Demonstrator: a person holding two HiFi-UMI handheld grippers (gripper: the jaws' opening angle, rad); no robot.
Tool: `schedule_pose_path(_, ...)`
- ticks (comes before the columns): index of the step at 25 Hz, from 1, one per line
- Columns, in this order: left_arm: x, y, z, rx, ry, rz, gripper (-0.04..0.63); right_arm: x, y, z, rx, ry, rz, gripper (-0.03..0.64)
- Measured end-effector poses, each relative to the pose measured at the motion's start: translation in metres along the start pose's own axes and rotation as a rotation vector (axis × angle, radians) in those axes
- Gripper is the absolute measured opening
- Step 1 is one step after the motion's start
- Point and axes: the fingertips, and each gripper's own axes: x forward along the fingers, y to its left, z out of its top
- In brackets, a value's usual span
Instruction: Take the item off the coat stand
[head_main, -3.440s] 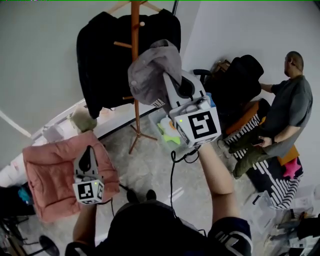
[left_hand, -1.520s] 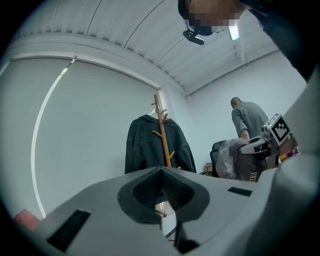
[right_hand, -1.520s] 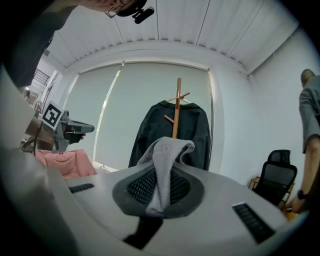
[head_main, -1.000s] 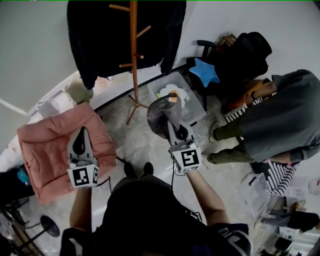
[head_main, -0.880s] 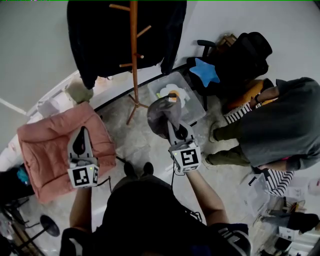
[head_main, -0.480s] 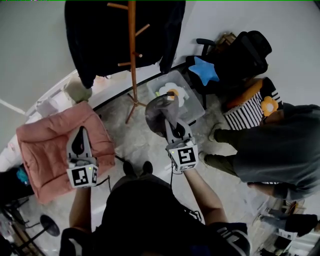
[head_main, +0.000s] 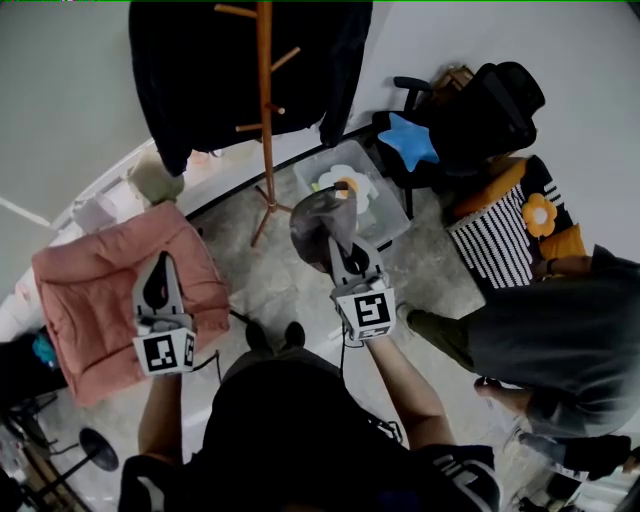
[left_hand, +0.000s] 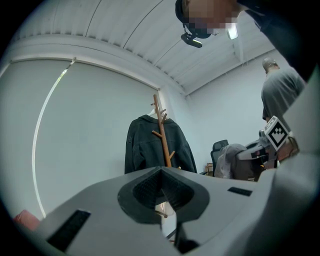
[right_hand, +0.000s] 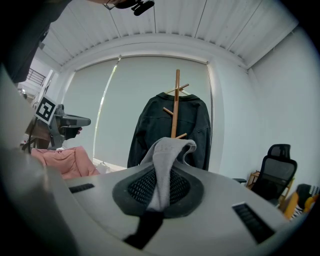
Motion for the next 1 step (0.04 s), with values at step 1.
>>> schedule_pose_path(1, -0.0002, -0.0001, -0.0003, 0.0, -0.001, 0.001, 0.022, 0.0003, 0.0003, -0.0008, -0.002, 0.0, 0.001, 0.025)
